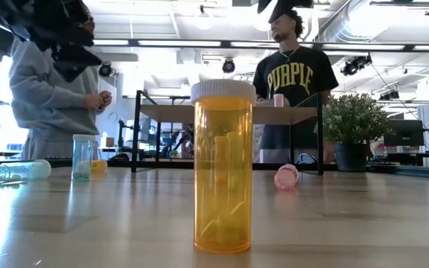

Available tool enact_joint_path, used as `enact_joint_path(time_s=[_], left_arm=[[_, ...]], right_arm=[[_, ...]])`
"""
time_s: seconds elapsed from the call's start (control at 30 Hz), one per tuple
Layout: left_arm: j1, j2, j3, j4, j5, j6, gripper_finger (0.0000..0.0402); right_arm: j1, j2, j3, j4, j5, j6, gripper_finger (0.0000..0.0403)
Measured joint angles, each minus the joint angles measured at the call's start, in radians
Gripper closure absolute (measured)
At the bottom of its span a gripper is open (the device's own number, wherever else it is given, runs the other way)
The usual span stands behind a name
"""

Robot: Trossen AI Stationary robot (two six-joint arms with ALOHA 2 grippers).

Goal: Pick and place medicine bottles onto shelf by color
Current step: Put the top right blue pill bottle on the shelf

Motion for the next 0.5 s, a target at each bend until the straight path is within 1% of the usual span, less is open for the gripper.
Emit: enact_joint_path(time_s=[0.2, 0.37, 0.5], left_arm=[[-0.115, 0.122, 0.000, 0.000, -0.026, 0.013, 0.0220], [-0.197, 0.209, 0.000, 0.000, -0.135, 0.013, 0.0220], [-0.244, 0.271, 0.000, 0.003, -0.192, 0.012, 0.0220]], right_arm=[[-0.008, -0.018, 0.000, -0.030, 0.001, -0.009, 0.0205], [-0.025, -0.048, 0.000, -0.041, 0.001, -0.029, 0.0205], [-0.036, -0.070, 0.000, -0.041, 0.000, -0.031, 0.0205]])
